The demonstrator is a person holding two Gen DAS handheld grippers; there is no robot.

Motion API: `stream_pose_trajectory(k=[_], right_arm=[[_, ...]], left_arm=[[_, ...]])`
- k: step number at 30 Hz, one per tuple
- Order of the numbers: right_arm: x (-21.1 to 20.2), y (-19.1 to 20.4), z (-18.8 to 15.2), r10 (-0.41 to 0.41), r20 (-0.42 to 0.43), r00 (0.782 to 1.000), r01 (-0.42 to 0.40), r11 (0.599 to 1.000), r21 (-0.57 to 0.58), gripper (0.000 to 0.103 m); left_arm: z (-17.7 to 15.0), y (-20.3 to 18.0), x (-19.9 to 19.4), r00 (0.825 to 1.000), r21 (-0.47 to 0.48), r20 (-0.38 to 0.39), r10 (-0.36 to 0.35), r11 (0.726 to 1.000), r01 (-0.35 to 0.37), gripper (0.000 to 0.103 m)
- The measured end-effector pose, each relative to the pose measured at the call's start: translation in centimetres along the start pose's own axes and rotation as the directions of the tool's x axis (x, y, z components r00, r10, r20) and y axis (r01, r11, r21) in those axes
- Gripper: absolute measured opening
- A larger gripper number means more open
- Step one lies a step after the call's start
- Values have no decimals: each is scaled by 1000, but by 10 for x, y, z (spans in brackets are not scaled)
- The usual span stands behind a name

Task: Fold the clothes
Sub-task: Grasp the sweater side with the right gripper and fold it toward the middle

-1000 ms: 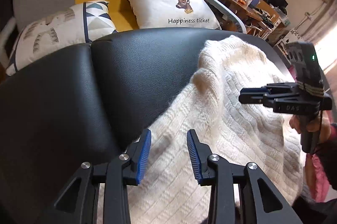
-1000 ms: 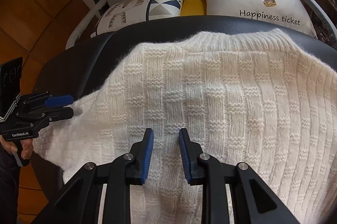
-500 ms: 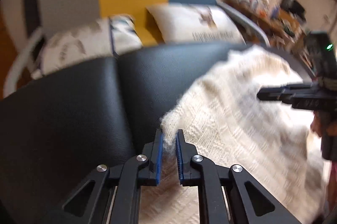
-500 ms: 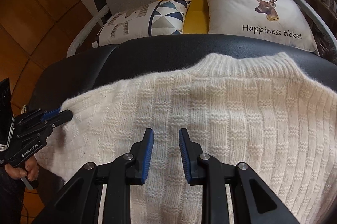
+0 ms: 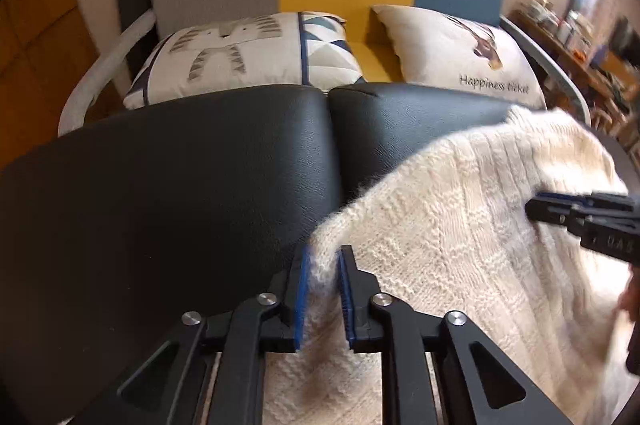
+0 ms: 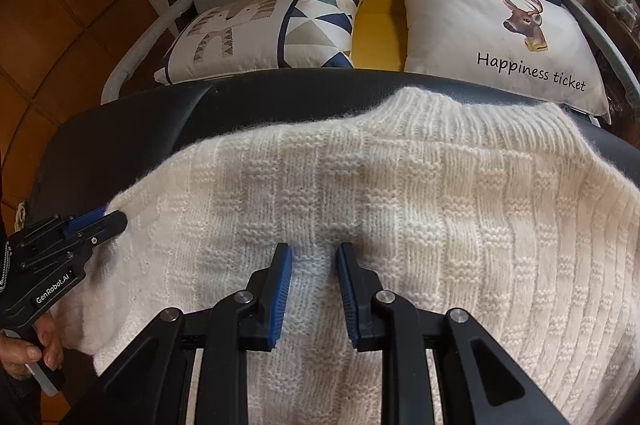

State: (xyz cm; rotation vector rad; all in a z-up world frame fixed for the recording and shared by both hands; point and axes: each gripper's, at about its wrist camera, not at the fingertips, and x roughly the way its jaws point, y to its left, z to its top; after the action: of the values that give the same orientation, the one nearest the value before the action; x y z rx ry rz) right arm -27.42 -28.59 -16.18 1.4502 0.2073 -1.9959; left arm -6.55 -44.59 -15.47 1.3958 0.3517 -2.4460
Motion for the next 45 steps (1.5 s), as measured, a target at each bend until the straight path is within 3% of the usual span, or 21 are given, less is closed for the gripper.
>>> stream_pose_trajectory(k=[6, 8, 10, 12, 16, 20, 24, 28, 32, 35, 37, 40, 44, 45], right_arm=[[-66, -29, -44, 141, 92, 986, -145, 989, 42, 24], [-92, -44, -76, 173, 107, 979, -178, 983, 42, 24], [-119, -64, -111, 168, 123, 978, -176, 983, 56, 24], [-144, -93, -147, 143, 134, 981, -158, 981, 111, 24], [-194, -168, -213, 123, 174, 977, -172, 938, 300, 25], [-222, -225, -280, 85, 168, 982, -154, 876, 457, 26], [-219, -248, -327, 91, 132, 987, -148, 840, 522, 26], [-204, -249, -341, 126, 133, 983, -178, 829, 531, 26], [-196, -243, -341, 121, 122, 985, -166, 847, 504, 26], [-194, -234, -341, 118, 105, 988, -152, 883, 444, 26], [-194, -226, -340, 101, 70, 992, -121, 912, 392, 26], [-195, -218, -340, 41, 39, 998, -52, 929, 366, 12], [-197, -199, -337, -68, 18, 998, 61, 959, 276, 6], [-198, -192, -335, -108, 9, 994, 102, 965, 240, 6]], left_arm=[[-5, 24, -46, 1000, -91, 29, -9, 996, 12, 28], [-21, 36, -72, 995, -141, 48, -87, 986, 93, 30], [-37, 47, -98, 984, -188, 70, -162, 967, 172, 33], [-67, 53, -121, 971, -230, 90, -223, 944, 238, 45], [-133, 52, -144, 947, -286, 59, -316, 903, 320, 46], [-190, 39, -142, 920, -369, -16, -390, 858, 358, 46], [-213, 16, -142, 905, -383, -47, -423, 844, 375, 46], [-230, -5, -142, 890, -400, -73, -450, 831, 387, 47], [-234, -18, -146, 891, -395, -73, -449, 833, 387, 48], [-237, -23, -145, 884, -407, -73, -462, 823, 397, 49], [-239, -27, -143, 880, -409, -74, -469, 819, 403, 49], [-241, -35, -139, 877, -395, -81, -474, 823, 408, 49], [-244, -45, -134, 875, -386, -86, -477, 825, 412, 49], [-243, -47, -135, 885, -371, -80, -458, 838, 400, 48]])
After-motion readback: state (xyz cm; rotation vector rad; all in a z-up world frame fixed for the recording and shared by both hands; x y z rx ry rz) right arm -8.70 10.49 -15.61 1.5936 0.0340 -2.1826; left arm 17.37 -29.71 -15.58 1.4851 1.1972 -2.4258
